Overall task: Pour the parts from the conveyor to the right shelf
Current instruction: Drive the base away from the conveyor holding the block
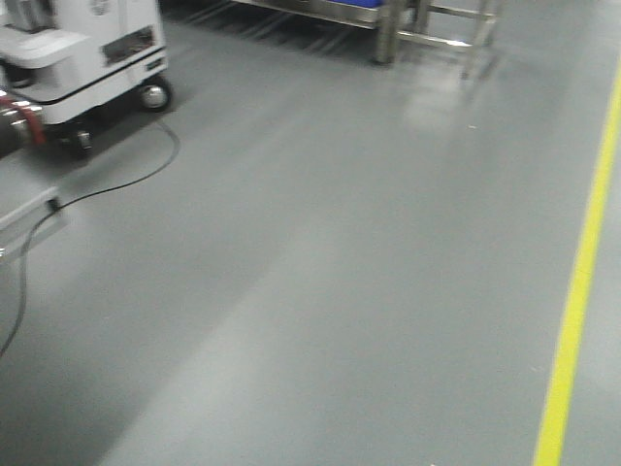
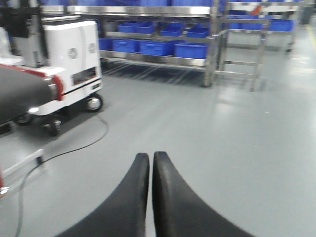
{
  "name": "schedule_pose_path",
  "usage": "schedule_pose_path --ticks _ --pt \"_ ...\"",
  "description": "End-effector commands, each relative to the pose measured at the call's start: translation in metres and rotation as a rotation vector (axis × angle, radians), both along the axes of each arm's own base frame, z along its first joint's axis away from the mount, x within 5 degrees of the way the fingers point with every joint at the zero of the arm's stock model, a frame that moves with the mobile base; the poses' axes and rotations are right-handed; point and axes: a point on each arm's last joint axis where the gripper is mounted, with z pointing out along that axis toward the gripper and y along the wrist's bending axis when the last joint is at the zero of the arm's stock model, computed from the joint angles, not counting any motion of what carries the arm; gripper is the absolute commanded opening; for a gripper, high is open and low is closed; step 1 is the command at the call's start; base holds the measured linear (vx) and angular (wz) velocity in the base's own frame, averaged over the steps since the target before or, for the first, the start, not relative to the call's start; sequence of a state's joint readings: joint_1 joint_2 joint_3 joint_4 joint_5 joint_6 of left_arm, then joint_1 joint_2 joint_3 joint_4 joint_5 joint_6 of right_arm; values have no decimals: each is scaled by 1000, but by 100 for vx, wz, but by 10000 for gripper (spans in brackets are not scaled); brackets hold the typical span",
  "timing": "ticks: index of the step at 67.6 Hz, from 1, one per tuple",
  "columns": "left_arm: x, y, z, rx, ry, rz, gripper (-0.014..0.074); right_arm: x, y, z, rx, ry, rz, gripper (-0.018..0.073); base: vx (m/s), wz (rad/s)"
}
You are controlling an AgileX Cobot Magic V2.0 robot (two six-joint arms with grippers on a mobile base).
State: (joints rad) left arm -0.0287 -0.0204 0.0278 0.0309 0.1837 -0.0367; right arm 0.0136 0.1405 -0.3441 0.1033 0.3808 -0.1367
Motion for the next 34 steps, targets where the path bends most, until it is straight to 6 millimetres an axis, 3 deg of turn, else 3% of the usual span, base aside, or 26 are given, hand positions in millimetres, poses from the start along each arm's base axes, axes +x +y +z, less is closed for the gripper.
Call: schedule_pose_path --ticks 1,34 --pt "-1 0 13 -10 -94 -7 -6 0 -1 15 -7 -97 -14 -9 -14 -67" --pt "-1 0 13 -10 -94 -7 -6 0 -1 15 -8 -97 -14 -9 -1 -80"
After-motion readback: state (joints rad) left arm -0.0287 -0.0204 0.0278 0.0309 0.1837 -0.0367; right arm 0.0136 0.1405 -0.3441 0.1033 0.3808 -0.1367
